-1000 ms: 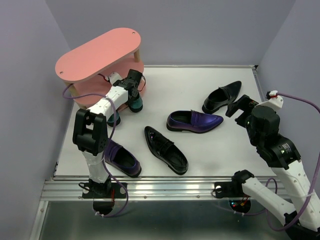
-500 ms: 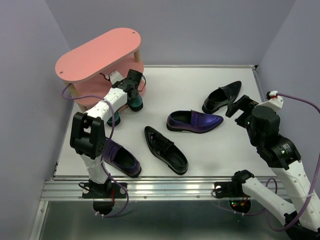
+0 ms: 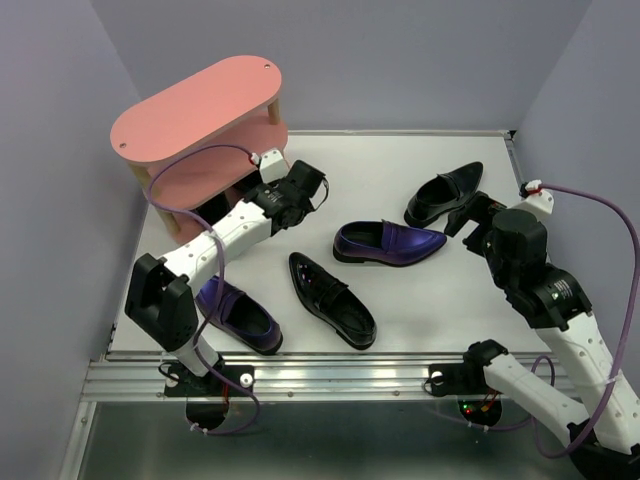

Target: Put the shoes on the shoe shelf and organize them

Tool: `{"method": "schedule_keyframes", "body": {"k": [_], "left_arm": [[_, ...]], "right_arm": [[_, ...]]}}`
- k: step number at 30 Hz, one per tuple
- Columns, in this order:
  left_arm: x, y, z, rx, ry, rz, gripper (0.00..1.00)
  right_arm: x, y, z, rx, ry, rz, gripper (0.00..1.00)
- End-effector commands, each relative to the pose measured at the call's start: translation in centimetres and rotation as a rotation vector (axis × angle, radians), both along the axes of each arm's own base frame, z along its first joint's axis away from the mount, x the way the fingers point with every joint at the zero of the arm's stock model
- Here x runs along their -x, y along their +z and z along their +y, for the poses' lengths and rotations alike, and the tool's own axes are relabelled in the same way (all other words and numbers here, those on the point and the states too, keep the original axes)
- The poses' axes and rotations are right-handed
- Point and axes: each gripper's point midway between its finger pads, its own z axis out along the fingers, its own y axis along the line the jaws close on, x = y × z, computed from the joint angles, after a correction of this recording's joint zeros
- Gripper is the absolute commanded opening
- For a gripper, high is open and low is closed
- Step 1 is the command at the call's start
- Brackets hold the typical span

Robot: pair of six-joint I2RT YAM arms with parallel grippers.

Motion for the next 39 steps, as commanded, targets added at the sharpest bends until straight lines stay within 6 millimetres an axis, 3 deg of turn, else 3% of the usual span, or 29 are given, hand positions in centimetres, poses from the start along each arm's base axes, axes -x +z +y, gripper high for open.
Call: {"method": "schedule_keyframes", "body": {"k": [1, 8, 13, 17, 22, 30, 33, 37, 38, 39], "left_arm": [[1.8, 1.8, -0.6, -0.087, -0.089, -0.016, 0.56], [2.3, 2.7, -8.6, -0.158, -0.473, -0.013, 0.66], [1.3, 0.9, -11.9, -0.27, -0.703, 0.027, 0.73], [1.2, 0.5, -13.4, -0.324, -0.85, 0.041, 0.77], [0.8, -1.6, -14.2, -0.411, -0.942, 0.082, 0.82], [0.4, -5.0, -16.3, -0.424, -1.062, 0.144, 0.79], [0.4, -5.8, -16.7, -0.42, -1.075, 0.161, 0.71], [0.6, -6.4, -17.0, -0.405, -1.098, 0.169, 0.5], [0.7, -6.4, -17.1, -0.404, -1.101, 0.17, 0.26], [0.5, -6.3, -17.0, -0.405, -1.089, 0.167, 0.09]], "right_arm": [[-0.5, 1.0, 0.1, -0.029, -0.008, -0.045, 1.0], [-0.6, 0.9, 0.2, -0.031, -0.009, -0.046, 1.0], [-0.2, 1.4, -0.3, -0.027, -0.02, -0.059, 1.0], [0.1, 1.5, -0.7, -0.022, -0.031, -0.06, 1.0], [0.4, 1.8, -0.9, -0.02, -0.038, -0.065, 1.0], [0.4, 1.9, -0.9, -0.017, -0.037, -0.066, 1.0], [0.4, 1.8, -1.0, -0.016, -0.039, -0.063, 1.0], [0.2, 1.6, -0.8, -0.013, -0.035, -0.056, 1.0], [0.2, 1.6, -0.8, -0.013, -0.035, -0.057, 1.0], [0.2, 1.6, -0.8, -0.013, -0.035, -0.057, 1.0]]}}
